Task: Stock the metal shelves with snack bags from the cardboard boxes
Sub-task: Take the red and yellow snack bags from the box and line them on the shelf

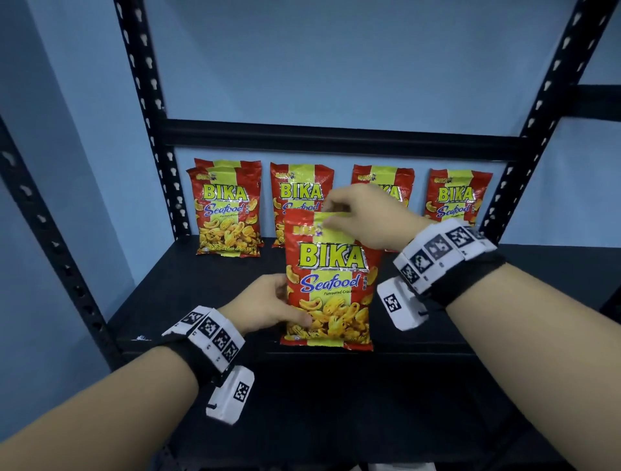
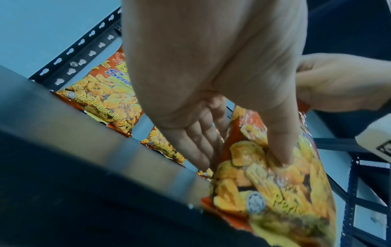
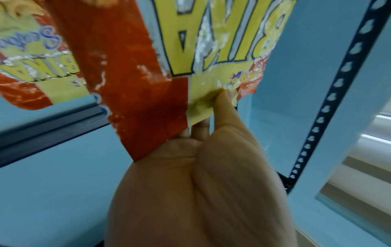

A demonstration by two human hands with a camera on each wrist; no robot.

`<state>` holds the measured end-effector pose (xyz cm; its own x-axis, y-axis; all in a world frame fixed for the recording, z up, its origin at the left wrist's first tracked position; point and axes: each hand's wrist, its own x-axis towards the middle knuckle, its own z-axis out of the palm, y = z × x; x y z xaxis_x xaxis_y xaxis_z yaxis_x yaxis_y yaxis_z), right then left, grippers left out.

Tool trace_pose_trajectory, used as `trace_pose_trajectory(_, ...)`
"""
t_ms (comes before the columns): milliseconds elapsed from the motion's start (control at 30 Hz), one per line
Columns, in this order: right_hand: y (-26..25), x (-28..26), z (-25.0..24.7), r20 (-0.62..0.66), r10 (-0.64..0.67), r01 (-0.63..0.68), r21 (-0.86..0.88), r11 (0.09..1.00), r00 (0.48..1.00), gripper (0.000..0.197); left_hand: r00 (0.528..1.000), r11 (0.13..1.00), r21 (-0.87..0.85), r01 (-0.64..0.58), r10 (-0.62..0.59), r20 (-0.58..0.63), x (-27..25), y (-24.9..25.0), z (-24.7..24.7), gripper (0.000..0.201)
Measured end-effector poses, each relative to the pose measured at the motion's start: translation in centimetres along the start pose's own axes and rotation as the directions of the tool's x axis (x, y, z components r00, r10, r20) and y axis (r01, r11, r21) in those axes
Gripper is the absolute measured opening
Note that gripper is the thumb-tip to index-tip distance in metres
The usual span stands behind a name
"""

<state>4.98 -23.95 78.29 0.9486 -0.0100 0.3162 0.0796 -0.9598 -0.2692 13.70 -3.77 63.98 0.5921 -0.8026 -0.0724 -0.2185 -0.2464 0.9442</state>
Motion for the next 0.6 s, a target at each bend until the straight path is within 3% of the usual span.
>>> trace_pose_trajectory(167, -1.7, -0.8, 1.7, -0.073, -0.098, 0.093, -0.063, 0.994, 0.993, 0.016, 0.994, 0.998, -0.005, -0.070, 0.069, -0.080, -0.6, -1.6, 0.5, 0.062)
trace_pose_trajectory(300, -0.7, -2.3, 2.1, -0.264, -0.114, 0.093, -0.091, 0.991, 0.958, 0.049, 0.987, 0.995, 0.019, -0.101, 0.103, -0.126, -0.4, -1.9, 0.0, 0.062)
trace_pose_trajectory(367, 0.6, -3.5, 2.4, -0.388, -0.014, 0.036, 0.050, 0.998, 0.921, 0.058, 0.983, 0.994, 0.039, -0.105, 0.110, -0.147, 0.0, -2.0, -0.7, 0.063)
trace_pose_trajectory(433, 2.8, -4.7, 3.4, -0.429, 0.140, -0.050, 0.215, 0.975, 0.892, 0.058, 0.982, 0.993, 0.067, -0.097, 0.107, -0.158, 0.5, -2.0, -1.5, 0.064)
trace_pose_trajectory(533, 7.0, -6.4, 6.0, -0.324, 0.353, -0.261, 0.296, 0.919, 0.878, 0.056, 0.981, 0.991, 0.122, -0.063, 0.084, -0.174, 2.1, -2.3, -3.2, 0.065)
trace_pose_trajectory(600, 9.6, -7.9, 8.0, -0.167, 0.456, -0.423, 0.198, 0.884, 0.874, 0.063, 0.980, 0.982, 0.187, -0.042, 0.077, -0.186, 3.5, -2.3, -4.3, 0.070)
